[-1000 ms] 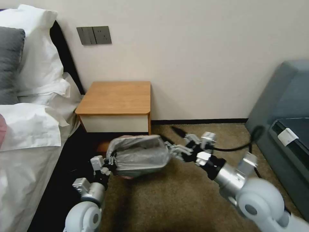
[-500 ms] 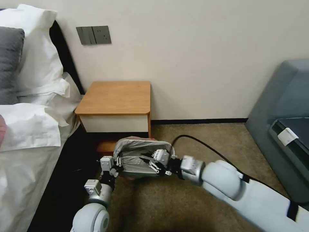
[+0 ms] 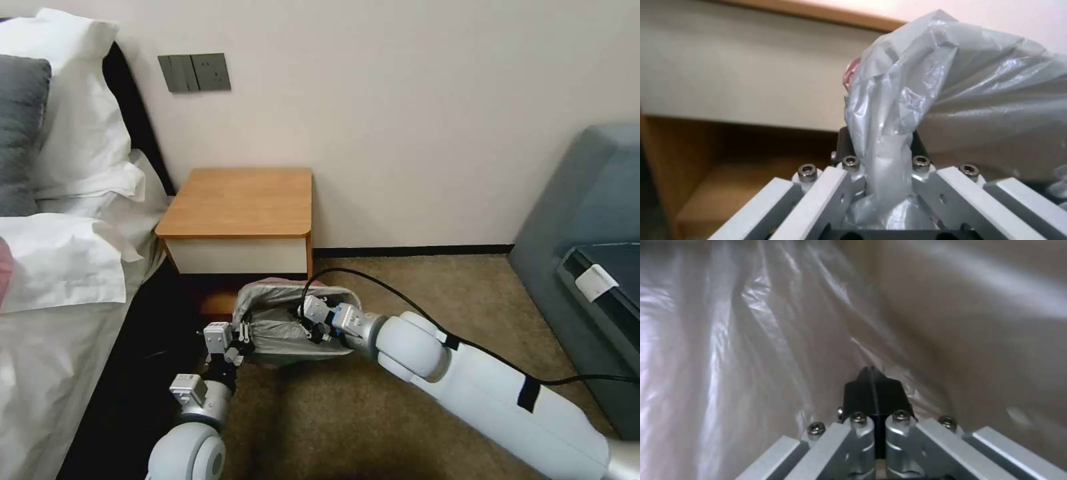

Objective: Pick up the garbage bag from the table and place it over the trash can.

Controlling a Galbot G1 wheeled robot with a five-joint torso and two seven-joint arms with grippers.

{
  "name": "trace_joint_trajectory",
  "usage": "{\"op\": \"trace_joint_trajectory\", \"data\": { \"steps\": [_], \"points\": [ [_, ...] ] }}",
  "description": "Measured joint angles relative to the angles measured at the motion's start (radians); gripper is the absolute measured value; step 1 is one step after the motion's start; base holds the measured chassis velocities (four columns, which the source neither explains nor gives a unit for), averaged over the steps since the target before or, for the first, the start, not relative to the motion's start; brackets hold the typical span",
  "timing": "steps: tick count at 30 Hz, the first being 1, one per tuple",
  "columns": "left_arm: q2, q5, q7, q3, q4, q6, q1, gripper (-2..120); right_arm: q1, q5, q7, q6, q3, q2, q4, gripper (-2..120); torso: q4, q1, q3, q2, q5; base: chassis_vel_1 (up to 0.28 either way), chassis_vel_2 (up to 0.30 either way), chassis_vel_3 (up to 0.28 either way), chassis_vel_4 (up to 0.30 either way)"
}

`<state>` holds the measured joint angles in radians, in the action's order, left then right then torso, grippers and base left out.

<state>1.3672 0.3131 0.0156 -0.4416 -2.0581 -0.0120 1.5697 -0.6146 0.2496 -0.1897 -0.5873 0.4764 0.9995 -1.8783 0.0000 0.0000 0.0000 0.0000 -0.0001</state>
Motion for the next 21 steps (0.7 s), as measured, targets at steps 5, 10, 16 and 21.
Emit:
{"op": "trace_joint_trajectory", "data": {
  "steps": [5, 10, 16, 21],
  "points": [
    [-0.001, -0.054, -0.033, 0.007, -0.012, -0.017, -0.002, 5, 0.037, 0.021, 0.027, -0.041, 0.044, 0.016, 0.018, 0, 0.0001, 0.0, 0.0, 0.0, 0.0, 0.0, 0.0, 0.0, 0.0],
    [-0.001, -0.099, -0.055, 0.005, -0.015, -0.036, 0.004, 5, 0.054, 0.008, 0.031, -0.068, 0.053, 0.023, 0.028, 0, 0.0, 0.0, 0.0, 0.0, 0.0, 0.0, 0.0, 0.0, 0.0],
    [0.0, -0.119, -0.067, 0.007, -0.025, -0.04, 0.01, 5, 0.057, -0.067, 0.027, -0.071, 0.056, 0.034, 0.071, 0, 0.0, 0.0, 0.0, 0.0, 0.0001, 0.0, 0.0, 0.0, 0.0],
    [0.002, -0.121, -0.068, 0.017, -0.034, -0.039, 0.016, 5, 0.053, -0.087, 0.049, -0.094, 0.057, 0.045, 0.083, 0, 0.0, 0.0, 0.0, 0.0, 0.0001, 0.0, 0.0, 0.0, 0.0]
  ]
}}
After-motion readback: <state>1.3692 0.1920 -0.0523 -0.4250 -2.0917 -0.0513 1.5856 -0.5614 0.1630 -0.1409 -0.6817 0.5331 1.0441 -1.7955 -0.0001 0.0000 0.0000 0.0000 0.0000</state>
